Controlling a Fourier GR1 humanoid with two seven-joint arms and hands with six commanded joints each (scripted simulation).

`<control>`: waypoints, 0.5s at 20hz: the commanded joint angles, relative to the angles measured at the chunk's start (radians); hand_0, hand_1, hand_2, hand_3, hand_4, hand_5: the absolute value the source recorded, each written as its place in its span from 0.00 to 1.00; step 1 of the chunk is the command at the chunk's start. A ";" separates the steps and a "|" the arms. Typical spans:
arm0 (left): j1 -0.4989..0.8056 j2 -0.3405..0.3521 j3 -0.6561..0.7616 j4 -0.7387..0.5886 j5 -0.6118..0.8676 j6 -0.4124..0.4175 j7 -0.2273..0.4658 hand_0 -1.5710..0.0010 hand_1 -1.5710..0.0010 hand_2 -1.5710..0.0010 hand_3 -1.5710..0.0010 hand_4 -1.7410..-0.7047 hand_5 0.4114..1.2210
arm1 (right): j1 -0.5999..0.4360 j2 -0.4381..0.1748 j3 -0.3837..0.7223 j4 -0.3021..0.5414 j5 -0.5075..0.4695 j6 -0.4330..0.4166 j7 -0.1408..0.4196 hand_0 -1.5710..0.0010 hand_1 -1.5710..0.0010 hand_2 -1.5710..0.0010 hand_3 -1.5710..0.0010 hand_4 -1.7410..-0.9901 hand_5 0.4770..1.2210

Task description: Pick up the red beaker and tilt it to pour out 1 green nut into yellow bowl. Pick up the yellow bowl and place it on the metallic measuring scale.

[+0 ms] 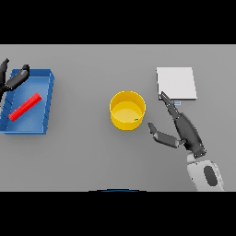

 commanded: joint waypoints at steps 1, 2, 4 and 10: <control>0.001 0.001 0.003 -0.002 0.005 0.000 -0.004 0.99 0.99 0.99 0.99 0.99 0.34 | -0.025 -0.034 0.018 -0.002 0.031 0.032 0.022 1.00 1.00 1.00 1.00 0.76 0.34; 0.000 -0.005 0.004 -0.001 0.012 0.002 -0.009 0.99 0.99 0.99 0.99 0.99 0.33 | -0.073 -0.068 0.044 0.011 0.089 0.058 0.057 1.00 1.00 1.00 1.00 0.73 0.32; 0.010 -0.015 0.006 0.017 0.019 -0.001 -0.043 0.99 0.99 1.00 1.00 0.98 0.32 | -0.141 -0.129 0.105 0.028 0.196 0.109 0.072 1.00 1.00 1.00 1.00 0.70 0.30; 0.002 -0.018 -0.011 0.014 0.036 -0.007 -0.044 1.00 1.00 1.00 1.00 0.99 0.33 | -0.369 -0.227 0.280 0.128 0.426 0.240 -0.004 1.00 1.00 1.00 1.00 0.69 0.31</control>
